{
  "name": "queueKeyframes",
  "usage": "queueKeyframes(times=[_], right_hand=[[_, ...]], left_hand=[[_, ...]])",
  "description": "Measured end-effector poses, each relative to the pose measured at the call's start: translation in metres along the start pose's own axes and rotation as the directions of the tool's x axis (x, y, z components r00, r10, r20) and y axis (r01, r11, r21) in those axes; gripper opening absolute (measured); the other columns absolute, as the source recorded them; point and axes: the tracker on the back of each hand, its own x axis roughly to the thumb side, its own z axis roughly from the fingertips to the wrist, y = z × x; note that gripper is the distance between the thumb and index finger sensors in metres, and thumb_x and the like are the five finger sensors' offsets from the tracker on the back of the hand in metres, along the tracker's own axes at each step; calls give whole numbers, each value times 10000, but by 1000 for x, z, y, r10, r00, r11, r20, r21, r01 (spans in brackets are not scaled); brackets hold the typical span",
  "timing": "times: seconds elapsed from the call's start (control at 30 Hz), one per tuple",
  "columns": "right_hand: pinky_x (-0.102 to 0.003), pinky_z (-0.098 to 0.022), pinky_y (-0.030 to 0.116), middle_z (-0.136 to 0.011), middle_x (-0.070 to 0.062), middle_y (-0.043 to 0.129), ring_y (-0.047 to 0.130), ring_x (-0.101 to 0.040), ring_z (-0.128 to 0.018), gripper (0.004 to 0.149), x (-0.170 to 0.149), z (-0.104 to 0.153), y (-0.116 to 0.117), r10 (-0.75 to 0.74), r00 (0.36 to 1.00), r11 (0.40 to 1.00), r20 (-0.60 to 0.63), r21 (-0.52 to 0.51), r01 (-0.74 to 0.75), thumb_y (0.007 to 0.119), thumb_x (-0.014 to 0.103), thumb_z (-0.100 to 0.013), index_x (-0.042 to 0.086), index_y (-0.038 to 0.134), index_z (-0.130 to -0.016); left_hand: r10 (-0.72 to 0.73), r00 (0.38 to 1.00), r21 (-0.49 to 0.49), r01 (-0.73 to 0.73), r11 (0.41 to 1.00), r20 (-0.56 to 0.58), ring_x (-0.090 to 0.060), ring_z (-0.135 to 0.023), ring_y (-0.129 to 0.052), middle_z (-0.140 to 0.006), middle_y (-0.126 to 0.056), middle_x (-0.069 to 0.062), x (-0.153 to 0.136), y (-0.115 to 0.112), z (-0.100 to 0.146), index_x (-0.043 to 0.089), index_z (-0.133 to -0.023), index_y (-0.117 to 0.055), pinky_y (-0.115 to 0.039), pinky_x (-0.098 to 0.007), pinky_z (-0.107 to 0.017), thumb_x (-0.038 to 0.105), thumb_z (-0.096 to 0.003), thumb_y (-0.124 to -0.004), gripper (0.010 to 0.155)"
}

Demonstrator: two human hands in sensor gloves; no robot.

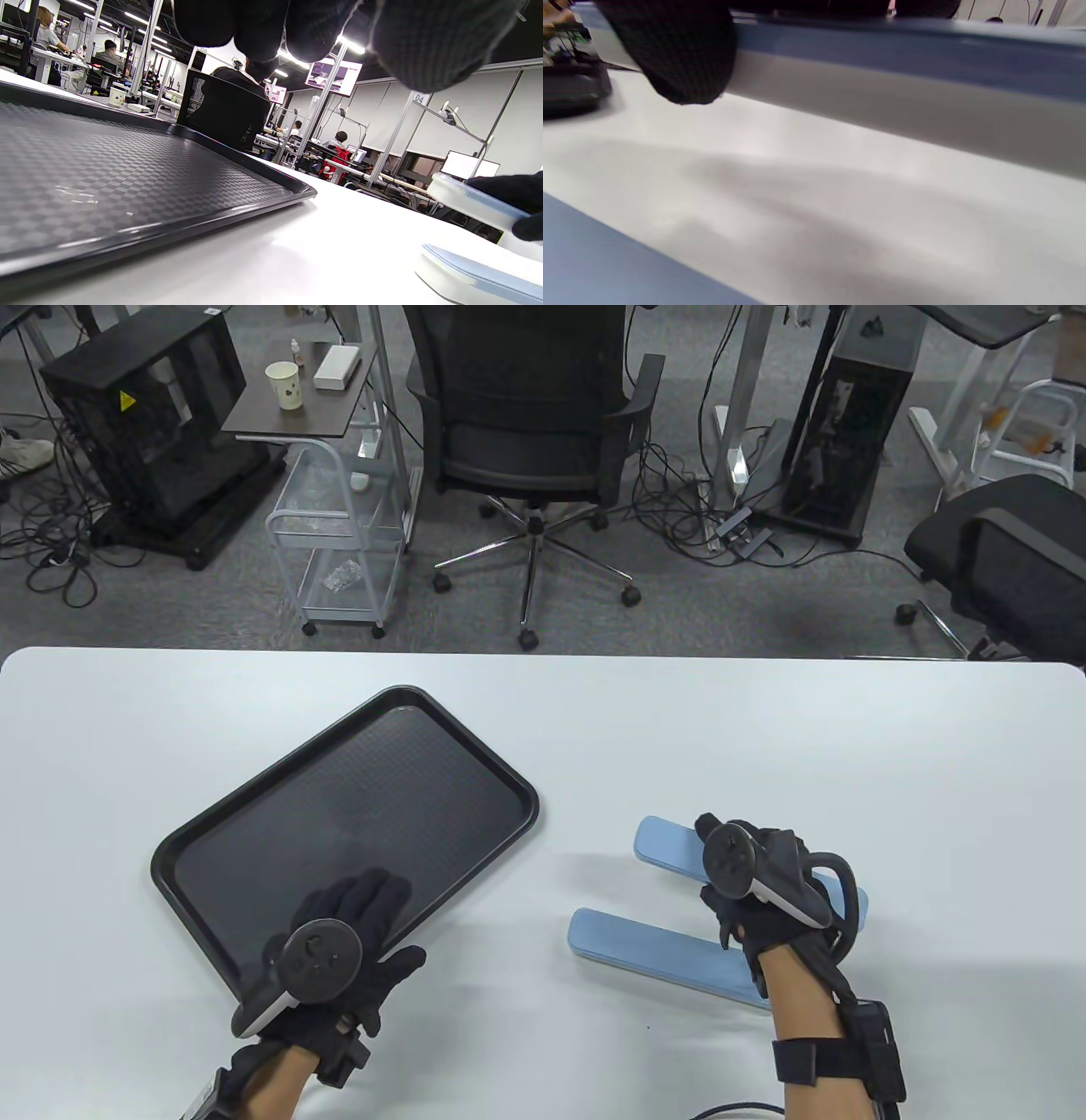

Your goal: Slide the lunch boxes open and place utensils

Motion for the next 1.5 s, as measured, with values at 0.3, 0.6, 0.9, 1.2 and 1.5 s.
queueKeyframes(times=[0.3, 0.6, 0.9, 1.2, 1.5], right_hand=[[-627, -733, 492, -1095, -63, 546, 661, -381, -991, 770, -17, -20, 34, 20, 998, 986, -54, 168, -10, 891, 422, -437, 393, 438, -1059], [-623, -730, 499, -1092, -62, 541, 664, -379, -986, 784, -25, -23, 48, 3, 997, 981, -74, 193, 12, 897, 427, -433, 407, 417, -1053], [-634, -737, 432, -1149, -103, 342, 441, -432, -1065, 805, -36, 22, 1, -148, 988, 988, -33, -43, 147, 853, 490, -440, 359, 379, -1077], [-642, -743, 400, -1165, -116, 305, 382, -448, -1082, 763, -4, 90, -48, -198, 973, 926, 121, -301, 226, 804, 521, -471, 340, 400, -1092], [-644, -749, 393, -1174, -115, 291, 371, -444, -1091, 747, 75, 108, -55, -168, 943, 918, 288, -302, 256, 784, 540, -482, 342, 409, -1098]], left_hand=[[-1, 1000, 10, 2, 1000, -12, -358, -1025, -513, -1131, -516, -44, -1, 2, 1, 268, -1045, -560, -332, -611, -731, 597, -377, -775, 775], [4, 1000, 0, -4, 1000, -23, -359, -1026, -510, -1132, -513, -42, -3, 2, -1, 267, -1046, -553, -328, -611, -731, 594, -378, -778, 777], [14, 999, 6, -14, 1000, -45, -360, -1038, -486, -1138, -500, -37, -9, 5, 0, 272, -1048, -548, -310, -615, -734, 600, -376, -777, 782], [4, 999, -13, -4, 1000, -45, -364, -1061, -434, -1149, -465, -35, -8, 2, -1, 275, -1051, -544, -279, -621, -738, 610, -373, -776, 791], [-3, 1000, -23, 2, 1000, -30, -368, -1061, -426, -1150, -460, -38, -6, 0, -1, 276, -1053, -541, -268, -623, -737, 614, -373, -775, 795]])
